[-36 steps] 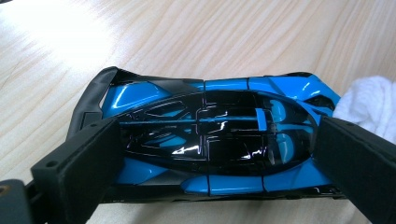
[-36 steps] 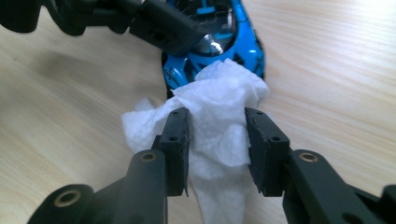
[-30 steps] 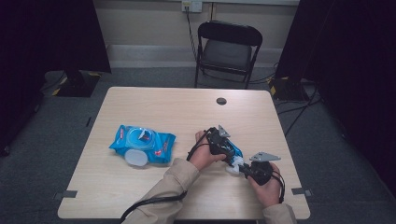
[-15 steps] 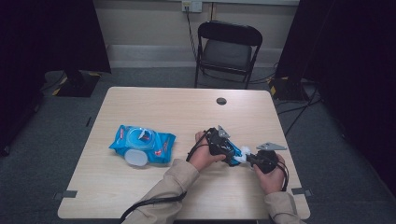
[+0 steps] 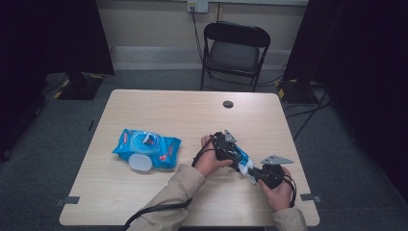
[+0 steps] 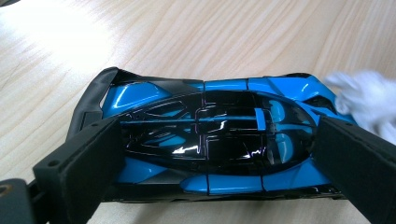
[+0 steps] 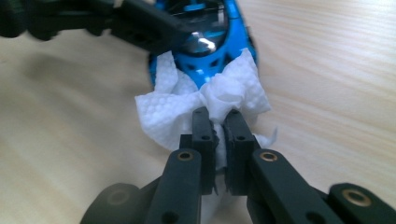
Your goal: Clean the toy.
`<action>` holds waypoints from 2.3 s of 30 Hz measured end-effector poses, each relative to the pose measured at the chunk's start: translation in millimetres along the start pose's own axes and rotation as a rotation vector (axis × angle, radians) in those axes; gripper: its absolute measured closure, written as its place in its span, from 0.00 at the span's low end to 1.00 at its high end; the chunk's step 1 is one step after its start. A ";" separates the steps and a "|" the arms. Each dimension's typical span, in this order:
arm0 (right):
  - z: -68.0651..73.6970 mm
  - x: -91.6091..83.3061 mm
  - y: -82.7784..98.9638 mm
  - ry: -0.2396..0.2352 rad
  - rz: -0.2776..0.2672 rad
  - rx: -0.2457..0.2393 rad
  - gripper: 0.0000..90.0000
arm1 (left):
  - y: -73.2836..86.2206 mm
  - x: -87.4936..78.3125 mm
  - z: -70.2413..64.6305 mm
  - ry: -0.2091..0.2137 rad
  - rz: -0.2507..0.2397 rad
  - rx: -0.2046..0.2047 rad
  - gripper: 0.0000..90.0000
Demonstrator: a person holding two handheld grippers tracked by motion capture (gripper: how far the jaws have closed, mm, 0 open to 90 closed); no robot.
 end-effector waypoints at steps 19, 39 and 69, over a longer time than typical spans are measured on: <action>35.5 17.1 -1.5 -0.146 -0.002 -0.032 0.95 | 0.2 -0.7 -1.7 -0.006 -0.007 -0.008 0.04; -24.5 -27.7 -17.1 -0.044 -0.069 0.059 0.95 | 0.0 -1.2 -1.0 0.000 0.001 -0.005 0.04; -13.1 4.8 0.6 -0.014 -0.039 0.041 0.95 | 1.8 -1.4 -1.0 0.000 -0.014 0.005 0.04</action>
Point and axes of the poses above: each handheld gripper's, and its own axes: x roughly forward along the jaws, y roughly out of its underside, z roughly to its left, the point moved 2 cm from there along x, roughly forward along the jaws, and after that the axes turned 6 degrees about x, right-handed, at the moved point
